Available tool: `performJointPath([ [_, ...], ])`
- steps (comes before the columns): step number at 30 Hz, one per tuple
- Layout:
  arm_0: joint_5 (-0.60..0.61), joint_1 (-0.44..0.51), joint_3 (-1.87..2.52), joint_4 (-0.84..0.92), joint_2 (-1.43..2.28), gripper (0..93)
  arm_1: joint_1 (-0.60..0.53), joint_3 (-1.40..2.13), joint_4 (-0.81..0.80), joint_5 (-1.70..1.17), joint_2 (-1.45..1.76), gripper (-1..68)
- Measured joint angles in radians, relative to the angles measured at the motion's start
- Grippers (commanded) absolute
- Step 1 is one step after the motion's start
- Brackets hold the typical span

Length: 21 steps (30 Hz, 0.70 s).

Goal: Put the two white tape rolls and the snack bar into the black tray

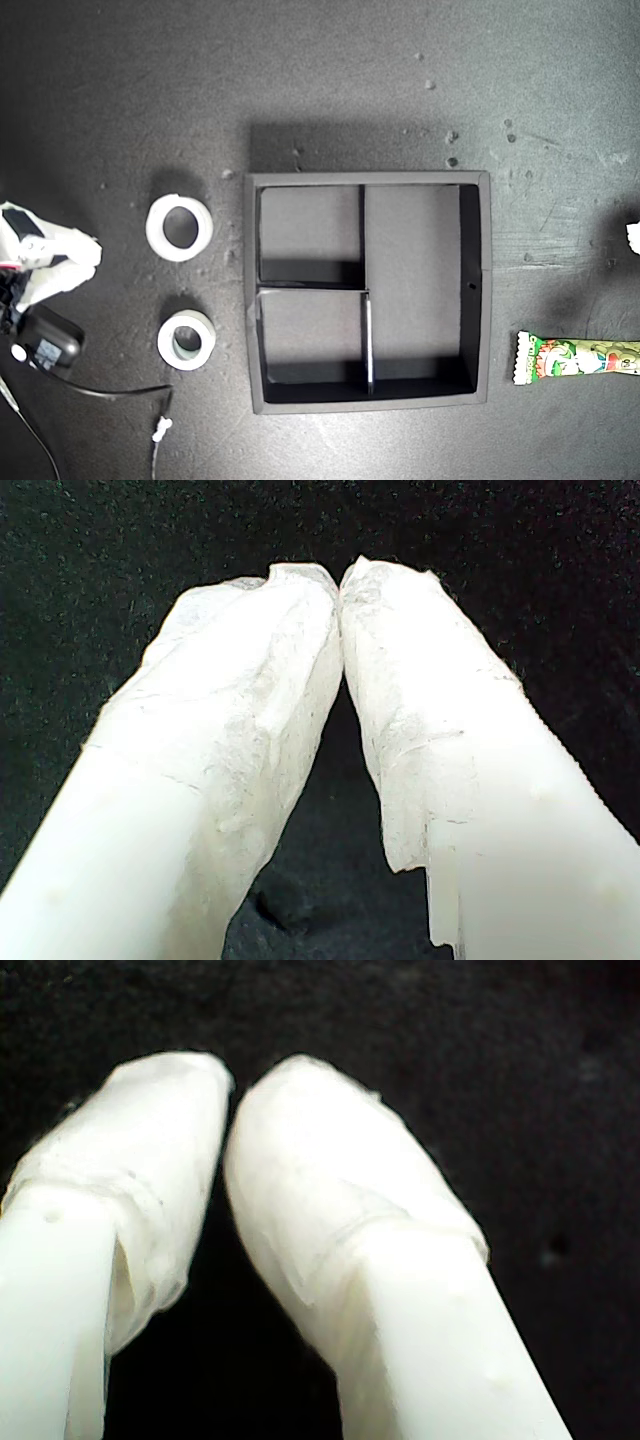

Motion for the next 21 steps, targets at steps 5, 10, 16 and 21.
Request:
performJointPath([
  [5, -0.133, -0.011, 0.000, 0.000, 0.000, 0.3, 0.137, 0.000, 0.011, 0.149, -0.003, -0.1],
  [10, -0.150, -0.011, 0.000, 0.000, 0.000, 0.3, 0.146, 0.000, 0.011, 0.186, -0.005, -0.1],
  [16, -0.150, -0.005, 0.000, 0.000, 0.000, 0.0, 0.164, 0.000, 0.012, 0.199, -0.005, -0.2],
  [21, -0.242, 0.054, 0.000, 0.000, 0.000, 0.0, 0.267, 0.000, -0.018, 0.311, -0.006, -0.2],
])
